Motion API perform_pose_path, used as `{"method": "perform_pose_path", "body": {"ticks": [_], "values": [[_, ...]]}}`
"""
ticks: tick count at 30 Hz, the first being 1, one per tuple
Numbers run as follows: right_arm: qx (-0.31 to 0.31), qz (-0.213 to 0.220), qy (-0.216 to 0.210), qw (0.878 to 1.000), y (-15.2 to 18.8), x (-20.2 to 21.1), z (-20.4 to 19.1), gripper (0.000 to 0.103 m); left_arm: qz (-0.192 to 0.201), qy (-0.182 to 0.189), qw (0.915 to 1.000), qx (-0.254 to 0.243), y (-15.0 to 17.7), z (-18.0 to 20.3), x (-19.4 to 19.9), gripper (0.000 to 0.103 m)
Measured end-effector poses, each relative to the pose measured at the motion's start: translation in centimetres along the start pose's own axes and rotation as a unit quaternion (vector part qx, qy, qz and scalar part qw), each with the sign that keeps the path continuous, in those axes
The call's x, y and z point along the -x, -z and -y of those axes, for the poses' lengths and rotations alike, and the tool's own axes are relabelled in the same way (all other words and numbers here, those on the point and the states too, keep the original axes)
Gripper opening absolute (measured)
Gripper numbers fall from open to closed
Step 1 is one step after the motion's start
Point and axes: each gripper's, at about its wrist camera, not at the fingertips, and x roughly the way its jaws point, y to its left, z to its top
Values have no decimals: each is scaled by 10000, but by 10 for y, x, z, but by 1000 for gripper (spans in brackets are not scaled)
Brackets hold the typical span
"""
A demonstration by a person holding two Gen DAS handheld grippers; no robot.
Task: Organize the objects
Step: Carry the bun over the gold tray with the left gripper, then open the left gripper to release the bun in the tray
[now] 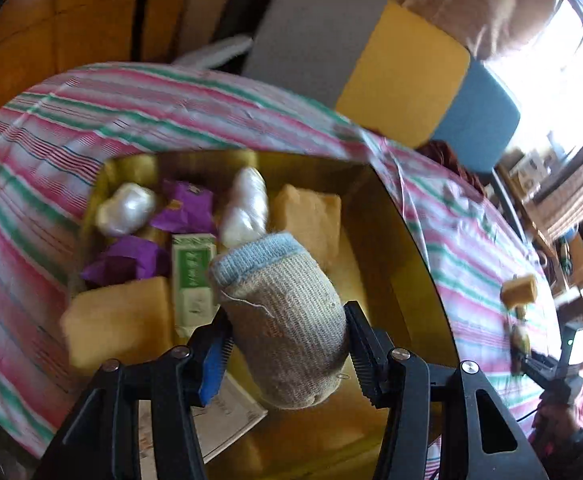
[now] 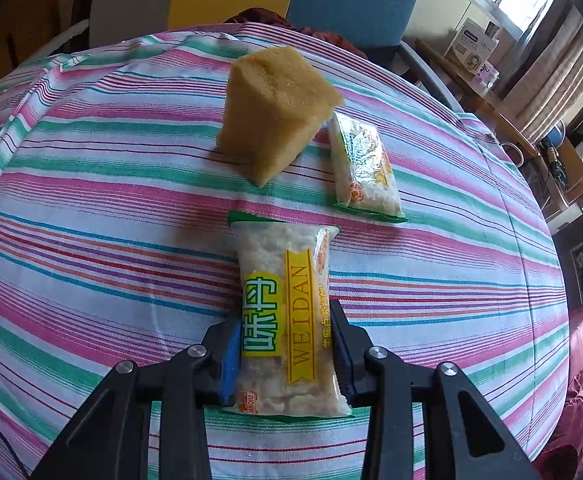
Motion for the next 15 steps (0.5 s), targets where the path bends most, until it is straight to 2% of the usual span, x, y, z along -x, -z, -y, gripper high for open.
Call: {"method": "perform_pose_path", "body": {"ticks": [2,6,7,8,10,13,15], "values": [[12,-2,5,10000,0,0,0,39,-87,-64,9998,-159,-1,6,-11,54],[19,-2,15,10000,1,0,0,39,-3,-503,9982,-329,-16,8,-31,57],[14,0,11,10000,1,0,0,39,-16,-651,9973,-331,-20,6,-35,59],[10,-1,8,10000,1,0,0,39,-37,-781,9965,-309,-24,5,-38,66],[16,-1,11,10000,1,0,0,39,5,-763,9964,-369,-28,3,-37,73],[29,4,24,10000,2,0,0,39,275,-928,9935,-593,-26,3,-24,73],[43,8,40,10000,1,0,1,39,418,-925,9933,-546,-22,-1,-13,73]]}}
